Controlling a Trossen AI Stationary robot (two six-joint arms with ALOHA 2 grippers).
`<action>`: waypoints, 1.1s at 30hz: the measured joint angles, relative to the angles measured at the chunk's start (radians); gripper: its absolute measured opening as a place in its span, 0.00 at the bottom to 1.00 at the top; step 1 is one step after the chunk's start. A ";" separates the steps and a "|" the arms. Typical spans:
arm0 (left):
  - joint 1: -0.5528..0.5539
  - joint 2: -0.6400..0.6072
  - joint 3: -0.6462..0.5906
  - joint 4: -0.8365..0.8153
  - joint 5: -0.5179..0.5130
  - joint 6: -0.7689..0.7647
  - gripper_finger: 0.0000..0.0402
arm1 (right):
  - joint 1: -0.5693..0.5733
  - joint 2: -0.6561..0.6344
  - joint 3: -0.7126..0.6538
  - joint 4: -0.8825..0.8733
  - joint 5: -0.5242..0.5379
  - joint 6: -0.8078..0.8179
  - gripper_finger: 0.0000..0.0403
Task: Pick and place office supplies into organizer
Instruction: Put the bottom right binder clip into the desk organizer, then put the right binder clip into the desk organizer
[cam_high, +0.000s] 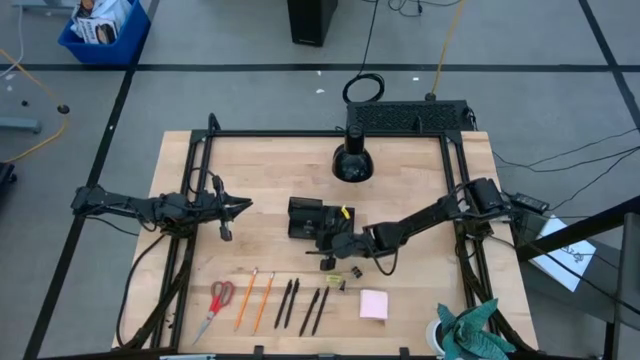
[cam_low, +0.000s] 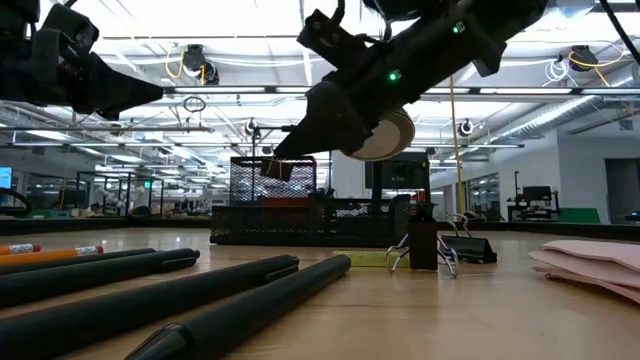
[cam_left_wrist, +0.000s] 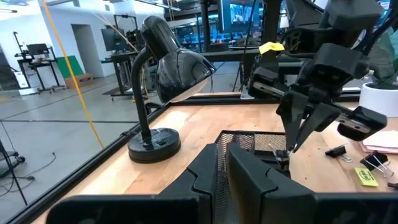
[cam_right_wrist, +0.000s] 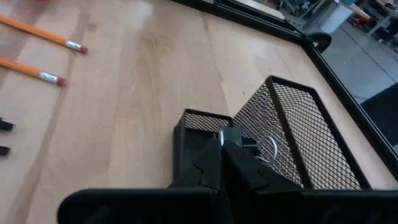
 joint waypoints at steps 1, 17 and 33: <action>0.000 0.000 0.000 0.000 0.000 0.000 0.10 | 0.001 0.002 0.000 0.002 0.001 0.000 0.00; 0.000 0.000 0.000 0.006 -0.001 0.029 0.10 | -0.013 0.101 0.000 0.041 0.057 -0.009 0.00; 0.000 0.000 0.000 0.000 -0.001 0.002 0.10 | -0.014 0.101 0.000 0.016 0.000 0.039 0.08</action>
